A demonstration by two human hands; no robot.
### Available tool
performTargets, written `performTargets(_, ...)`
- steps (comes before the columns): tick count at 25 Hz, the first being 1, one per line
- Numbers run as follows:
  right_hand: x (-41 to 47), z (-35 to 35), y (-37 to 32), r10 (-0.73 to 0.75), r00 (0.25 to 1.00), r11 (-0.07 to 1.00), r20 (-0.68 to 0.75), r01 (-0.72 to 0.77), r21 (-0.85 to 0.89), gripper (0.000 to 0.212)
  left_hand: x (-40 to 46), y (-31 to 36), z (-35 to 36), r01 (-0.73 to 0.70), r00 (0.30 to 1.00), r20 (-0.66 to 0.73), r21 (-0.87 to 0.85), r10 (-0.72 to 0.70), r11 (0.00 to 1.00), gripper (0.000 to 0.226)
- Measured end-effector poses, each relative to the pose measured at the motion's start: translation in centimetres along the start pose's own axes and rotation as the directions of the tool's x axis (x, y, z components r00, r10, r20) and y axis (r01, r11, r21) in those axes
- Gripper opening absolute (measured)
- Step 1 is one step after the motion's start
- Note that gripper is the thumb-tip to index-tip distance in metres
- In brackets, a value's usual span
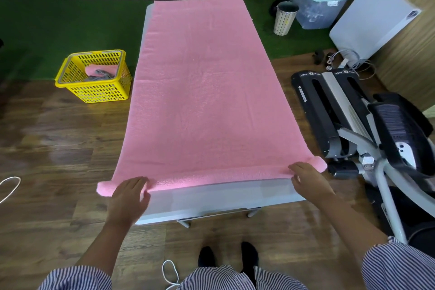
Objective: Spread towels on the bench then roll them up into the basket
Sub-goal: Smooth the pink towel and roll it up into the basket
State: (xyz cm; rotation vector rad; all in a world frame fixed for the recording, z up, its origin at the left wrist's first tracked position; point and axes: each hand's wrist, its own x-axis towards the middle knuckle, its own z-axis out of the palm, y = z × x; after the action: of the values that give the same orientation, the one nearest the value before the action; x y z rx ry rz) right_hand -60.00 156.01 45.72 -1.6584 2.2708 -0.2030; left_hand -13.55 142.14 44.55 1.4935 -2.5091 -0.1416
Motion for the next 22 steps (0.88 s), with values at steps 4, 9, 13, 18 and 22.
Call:
performTargets(4, -0.1, 0.0, -0.3, 0.001, 0.999, 0.998, 0.049, 0.002, -0.059, 0.038, 0.0, 0.9, -0.4, -0.016, 0.999, 0.04, 0.055, 0.014, 0.998, 0.038)
performTargets(9, -0.2, -0.4, -0.1, 0.062, 0.991, 0.996, 0.123, -0.054, -0.064, 0.022, -0.3, 0.6, -0.6, 0.019, 0.99, 0.136, 0.112, -0.035, 0.994, 0.038)
performTargets(13, -0.2, -0.2, 0.5, 0.024, 0.999, 0.997, 0.042, -0.021, -0.079, 0.019, 0.4, 0.0, -0.8, -0.011, 0.995, 0.096, 0.096, 0.002, 0.995, 0.037)
performTargets(18, -0.4, -0.4, 0.8, 0.032, 0.999, 0.995, 0.017, -0.03, -0.095, 0.015, 0.5, 0.3, -0.8, 0.025, 0.997, 0.077, 0.087, -0.031, 0.996, 0.04)
performTargets(22, -1.0, -0.4, 0.9, 0.021, 0.998, 0.998, 0.067, -0.016, -0.066, 0.037, 0.2, -0.1, -0.3, 0.026, 0.993, 0.112, 0.098, -0.038, 0.995, 0.037)
